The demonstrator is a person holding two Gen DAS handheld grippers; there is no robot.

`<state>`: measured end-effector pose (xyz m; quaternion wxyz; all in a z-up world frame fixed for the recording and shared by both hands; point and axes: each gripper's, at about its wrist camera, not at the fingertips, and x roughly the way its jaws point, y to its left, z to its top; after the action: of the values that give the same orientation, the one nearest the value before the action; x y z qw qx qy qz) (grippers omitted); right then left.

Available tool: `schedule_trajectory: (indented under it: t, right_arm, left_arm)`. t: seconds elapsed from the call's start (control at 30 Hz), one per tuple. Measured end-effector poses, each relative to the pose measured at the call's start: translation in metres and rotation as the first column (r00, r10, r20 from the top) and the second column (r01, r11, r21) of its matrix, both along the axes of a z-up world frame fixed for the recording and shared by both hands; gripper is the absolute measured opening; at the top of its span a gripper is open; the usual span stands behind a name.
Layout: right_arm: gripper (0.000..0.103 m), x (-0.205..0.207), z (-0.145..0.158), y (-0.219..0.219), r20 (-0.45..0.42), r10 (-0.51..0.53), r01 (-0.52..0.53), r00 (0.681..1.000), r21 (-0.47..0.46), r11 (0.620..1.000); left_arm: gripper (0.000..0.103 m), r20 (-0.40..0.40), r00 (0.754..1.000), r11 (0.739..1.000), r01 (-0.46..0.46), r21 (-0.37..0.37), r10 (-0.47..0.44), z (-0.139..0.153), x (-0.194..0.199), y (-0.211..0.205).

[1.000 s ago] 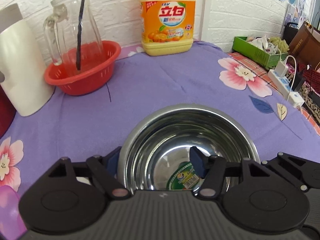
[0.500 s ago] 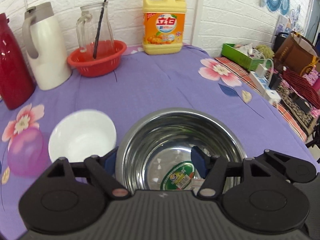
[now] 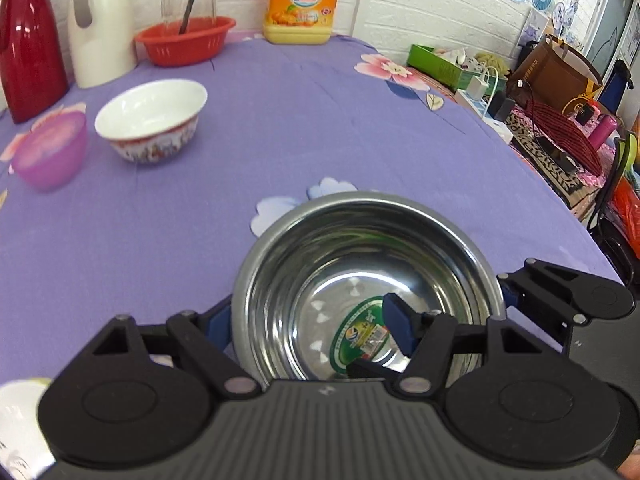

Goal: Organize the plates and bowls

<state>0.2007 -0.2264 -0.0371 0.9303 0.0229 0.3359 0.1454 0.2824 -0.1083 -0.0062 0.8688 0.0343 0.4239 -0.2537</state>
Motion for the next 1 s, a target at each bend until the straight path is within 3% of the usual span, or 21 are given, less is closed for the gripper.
schedule_trajectory:
  t: [0.2, 0.43, 0.6, 0.73, 1.0]
  right_arm:
    - [0.103, -0.003, -0.007, -0.006, -0.012, -0.023, 0.023, 1.000, -0.021, 1.000]
    - [0.103, -0.007, -0.009, -0.009, -0.017, -0.019, 0.019, 1.000, -0.010, 1.000]
    - [0.103, -0.016, 0.001, -0.021, 0.037, -0.064, 0.063, 0.997, 0.024, 0.998]
    - [0.103, -0.019, 0.009, -0.032, 0.072, -0.107, 0.102, 0.992, 0.075, 0.992]
    - [0.103, -0.012, 0.010, -0.030, 0.048, -0.111, 0.105, 0.993, 0.114, 0.988]
  left_arm:
    - [0.066, 0.048, 0.998, 0.999, 0.037, 0.017, -0.037, -0.004, -0.009, -0.013]
    - [0.070, 0.045, 0.997, 0.998, 0.066, -0.016, -0.065, -0.005, -0.008, -0.009]
    - [0.071, 0.095, 0.995, 0.999, -0.017, -0.028, 0.020, 0.011, -0.006, 0.016]
    - [0.071, 0.089, 0.992, 0.994, -0.078, -0.072, 0.084, 0.017, -0.001, 0.039]
    - [0.071, 0.056, 0.990, 0.989, -0.127, -0.082, 0.131, 0.011, 0.001, 0.056]
